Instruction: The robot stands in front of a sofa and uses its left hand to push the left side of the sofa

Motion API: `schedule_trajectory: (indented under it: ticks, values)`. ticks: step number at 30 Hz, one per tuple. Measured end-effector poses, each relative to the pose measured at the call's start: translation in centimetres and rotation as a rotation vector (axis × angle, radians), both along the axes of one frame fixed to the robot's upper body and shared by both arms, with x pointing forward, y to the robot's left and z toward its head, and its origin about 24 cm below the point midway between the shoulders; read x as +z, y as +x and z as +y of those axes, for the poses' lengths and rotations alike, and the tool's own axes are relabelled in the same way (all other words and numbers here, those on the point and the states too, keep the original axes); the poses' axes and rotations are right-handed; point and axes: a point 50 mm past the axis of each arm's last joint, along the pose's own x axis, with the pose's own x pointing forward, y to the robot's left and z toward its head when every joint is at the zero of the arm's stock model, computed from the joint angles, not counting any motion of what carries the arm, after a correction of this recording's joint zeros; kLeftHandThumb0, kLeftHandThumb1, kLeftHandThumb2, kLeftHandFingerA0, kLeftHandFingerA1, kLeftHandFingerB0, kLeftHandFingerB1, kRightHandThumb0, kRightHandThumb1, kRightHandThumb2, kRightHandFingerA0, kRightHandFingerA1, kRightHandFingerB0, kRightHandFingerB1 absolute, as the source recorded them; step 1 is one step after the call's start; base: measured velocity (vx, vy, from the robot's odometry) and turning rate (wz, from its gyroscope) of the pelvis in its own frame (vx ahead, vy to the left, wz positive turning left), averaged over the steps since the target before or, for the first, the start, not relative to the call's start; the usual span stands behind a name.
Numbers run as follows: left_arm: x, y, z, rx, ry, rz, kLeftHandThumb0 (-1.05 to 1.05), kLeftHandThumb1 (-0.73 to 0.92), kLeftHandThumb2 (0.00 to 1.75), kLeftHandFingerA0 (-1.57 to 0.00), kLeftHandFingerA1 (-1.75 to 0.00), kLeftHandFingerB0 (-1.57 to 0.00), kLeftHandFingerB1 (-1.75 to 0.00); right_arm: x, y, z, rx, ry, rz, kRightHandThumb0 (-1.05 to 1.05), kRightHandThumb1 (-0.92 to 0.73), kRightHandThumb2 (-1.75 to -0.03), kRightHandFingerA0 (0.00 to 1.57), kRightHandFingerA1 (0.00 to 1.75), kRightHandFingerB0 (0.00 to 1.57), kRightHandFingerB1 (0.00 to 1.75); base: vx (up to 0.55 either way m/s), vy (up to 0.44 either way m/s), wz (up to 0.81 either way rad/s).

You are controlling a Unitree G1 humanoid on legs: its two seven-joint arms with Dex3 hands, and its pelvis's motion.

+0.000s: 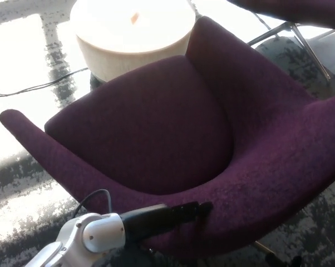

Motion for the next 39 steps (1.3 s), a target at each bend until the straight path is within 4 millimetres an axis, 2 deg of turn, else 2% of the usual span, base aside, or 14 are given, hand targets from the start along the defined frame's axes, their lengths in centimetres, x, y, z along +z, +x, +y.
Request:
schedule_trajectory:
  ticks: [1, 6, 7, 14, 15, 18, 22, 23, 28, 29, 33, 36, 37, 39]
  values:
    - [0.0, 0.0, -0.3, -0.002, -0.003, 0.001, -0.75, 0.43, 0.82, 0.00, -0.05, 0.00, -0.04, 0.0, 0.0, 0.0, 0.000, -0.001, 0.000, -1.05, -0.43, -1.26, 1.03, 1.50, 0.24, 1.04, 0.00, 0.000, 0.00]
    - [0.0, 0.0, -1.9, -0.010, -0.013, 0.016, -0.75, 0.43, 0.83, 0.00, -0.06, 0.00, -0.05, 0.0, -0.1, -0.1, -0.001, 0.003, -0.004, -1.05, -0.44, -1.27, 0.80, 1.37, 0.08, 0.94, 0.00, 0.000, 0.00]
    - [0.0, 0.0, -2.0, -0.011, -0.013, 0.016, -0.78, 0.44, 0.86, 0.00, -0.08, 0.00, -0.06, 0.0, -0.1, -0.1, -0.001, 0.003, -0.004, -1.05, -0.90, -0.77, 0.24, 1.52, 0.16, 1.39, 0.00, 0.000, 0.00]
    - [0.4, 0.1, -4.1, -0.056, 0.028, -0.020, -0.87, 0.52, 0.63, 0.00, -0.15, 0.00, -0.08, 0.2, 0.0, -0.3, 0.034, 0.008, -0.027, -1.05, -0.88, -0.72, 0.27, 1.47, 0.23, 1.38, 0.00, 0.000, 0.00]
    - [0.4, 0.0, -4.3, -0.057, 0.031, -0.022, -0.87, 0.53, 0.62, 0.00, -0.15, 0.00, -0.09, 0.2, 0.0, -0.3, 0.037, 0.010, -0.029, -0.86, -0.35, -1.18, 0.14, 0.90, 0.17, 0.90, 0.00, 0.000, 0.00]
    - [0.4, 0.0, -4.9, -0.058, 0.034, -0.025, -0.87, 0.53, 0.62, 0.00, -0.15, 0.00, -0.09, 0.2, 0.0, -0.3, 0.038, 0.026, -0.033, -0.86, -0.35, -1.18, 0.14, 0.90, 0.17, 0.90, 0.00, 0.000, 0.00]
    - [0.5, -0.1, -5.4, -0.069, 0.053, -0.033, -0.85, 0.43, 0.74, 0.00, -0.09, 0.00, -0.05, 0.2, -0.1, -0.4, 0.038, 0.042, -0.038, -0.93, -0.60, -1.37, 0.22, 1.02, 0.01, 0.87, 0.00, 0.000, 0.00]
    - [0.5, -0.1, -5.6, -0.074, 0.061, -0.036, -0.87, 0.55, 0.61, 0.00, -0.13, 0.00, -0.08, 0.2, -0.1, -0.5, 0.039, 0.047, -0.041, -1.05, -0.91, -0.79, 0.31, 1.55, 0.29, 1.42, 0.00, 0.000, 0.00]
    - [0.7, -0.1, -5.9, -0.077, 0.082, -0.045, -0.83, 0.55, 0.57, 0.00, -0.12, 0.00, -0.09, 0.2, -0.2, -0.6, 0.034, 0.063, -0.040, -1.05, -0.88, -0.88, 0.26, 1.67, 0.21, 1.54, 0.00, 0.000, 0.00]
    - [0.8, -0.2, -5.9, -0.077, 0.085, -0.046, -0.78, 0.43, 0.87, 0.00, -0.08, 0.00, -0.06, 0.2, -0.2, -0.6, 0.032, 0.065, -0.040, -0.94, -0.63, -1.40, 0.25, 1.05, 0.00, 0.88, 0.00, 0.000, 0.00]
    - [0.8, -0.2, -6.0, -0.077, 0.092, -0.051, -0.79, 0.44, 0.87, 0.00, -0.08, 0.00, -0.06, 0.2, -0.3, -0.7, 0.023, 0.072, -0.036, -0.81, -0.57, -1.32, 0.18, 0.93, 0.00, 0.81, 0.00, 0.000, 0.00]
    - [0.7, -0.2, -6.0, -0.075, 0.094, -0.053, -0.85, 0.55, 0.62, 0.00, -0.13, 0.00, -0.07, 0.2, -0.3, -0.7, 0.016, 0.071, -0.029, -0.94, -0.62, -1.38, 0.40, 1.12, 0.00, 0.86, 0.00, 0.000, 0.00]
    - [0.7, -0.2, -6.0, -0.074, 0.094, -0.054, -0.83, 0.43, 0.74, 0.00, -0.10, 0.00, -0.05, 0.2, -0.3, -0.7, 0.015, 0.070, -0.026, -1.05, -0.92, -0.79, 0.38, 1.57, 0.26, 1.39, 0.00, 0.000, 0.00]
    - [0.7, -0.3, -6.0, -0.073, 0.094, -0.055, -0.78, 0.44, 0.86, 0.00, -0.08, 0.00, -0.06, 0.1, -0.3, -0.7, 0.014, 0.067, -0.020, -1.05, -0.89, -0.76, 0.42, 1.62, 0.33, 1.46, 0.00, 0.000, 0.00]
